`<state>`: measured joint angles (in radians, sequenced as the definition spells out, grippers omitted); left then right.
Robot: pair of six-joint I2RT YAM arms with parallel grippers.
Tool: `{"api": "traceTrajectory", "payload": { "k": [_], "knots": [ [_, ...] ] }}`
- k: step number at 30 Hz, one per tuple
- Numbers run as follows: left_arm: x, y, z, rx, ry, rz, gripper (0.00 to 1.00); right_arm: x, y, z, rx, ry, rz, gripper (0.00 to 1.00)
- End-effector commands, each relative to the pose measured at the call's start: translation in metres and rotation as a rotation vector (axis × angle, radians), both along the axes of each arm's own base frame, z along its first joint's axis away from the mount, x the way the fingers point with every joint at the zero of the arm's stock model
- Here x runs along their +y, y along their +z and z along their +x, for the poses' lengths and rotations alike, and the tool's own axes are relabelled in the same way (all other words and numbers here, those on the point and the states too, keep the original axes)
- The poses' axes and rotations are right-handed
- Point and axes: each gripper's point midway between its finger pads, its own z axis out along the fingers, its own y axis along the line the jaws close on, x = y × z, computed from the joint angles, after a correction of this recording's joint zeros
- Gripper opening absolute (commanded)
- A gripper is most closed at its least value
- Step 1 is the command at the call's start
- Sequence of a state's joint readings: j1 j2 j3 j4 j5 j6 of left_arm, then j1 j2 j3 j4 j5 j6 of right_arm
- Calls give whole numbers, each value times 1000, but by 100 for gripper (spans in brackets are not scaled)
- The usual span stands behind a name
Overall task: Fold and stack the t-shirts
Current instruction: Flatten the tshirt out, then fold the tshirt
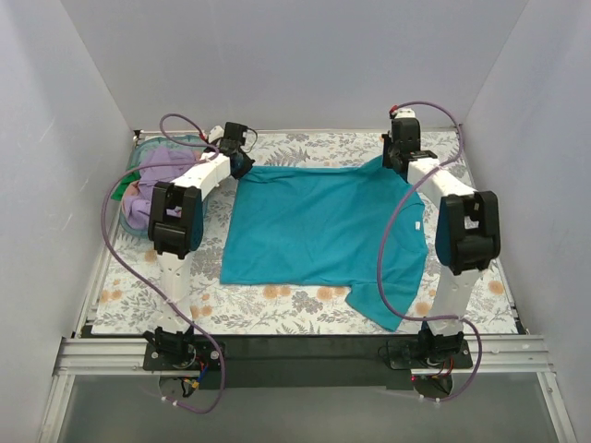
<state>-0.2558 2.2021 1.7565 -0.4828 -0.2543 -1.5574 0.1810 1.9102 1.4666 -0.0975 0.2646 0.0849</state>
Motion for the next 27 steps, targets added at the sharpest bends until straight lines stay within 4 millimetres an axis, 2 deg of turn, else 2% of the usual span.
{"api": "traceTrajectory", "payload": {
  "k": [1,3,4,8,9,10,12,14,21,22,23,25,27],
  "knots": [
    [6,35,42,-134,12,25,0,8,27,40,-108,25,68,1],
    [4,25,50,-127,8,18,0,5,28,49,-115,23,68,1],
    [4,23,52,-123,9,14,0,5,22,51,-106,24,68,1],
    [4,20,49,-112,8,7,0,-2,15,39,-68,8,72,1],
    [5,22,43,-107,10,4,0,-3,5,30,-40,5,66,1],
    [5,21,39,-102,6,3,0,-6,12,24,-47,-3,63,1],
    [7,24,26,-90,6,1,0,-10,10,11,-25,-12,58,1],
    [7,28,16,-88,-2,-10,0,-12,5,-12,12,-19,64,1],
    [8,32,-37,-57,-43,-56,0,-13,-13,-82,176,-30,104,1],
    [7,40,-41,-73,-47,-66,0,-15,-11,-93,188,-34,106,1],
    [8,31,-51,-47,-56,-67,0,-16,-21,-105,221,-40,109,1],
    [11,28,-61,-33,-55,-65,0,-14,-22,-121,248,-37,126,1],
    [12,25,-73,-19,-62,-71,0,-12,-31,-138,289,-37,150,1]
  ]
}}
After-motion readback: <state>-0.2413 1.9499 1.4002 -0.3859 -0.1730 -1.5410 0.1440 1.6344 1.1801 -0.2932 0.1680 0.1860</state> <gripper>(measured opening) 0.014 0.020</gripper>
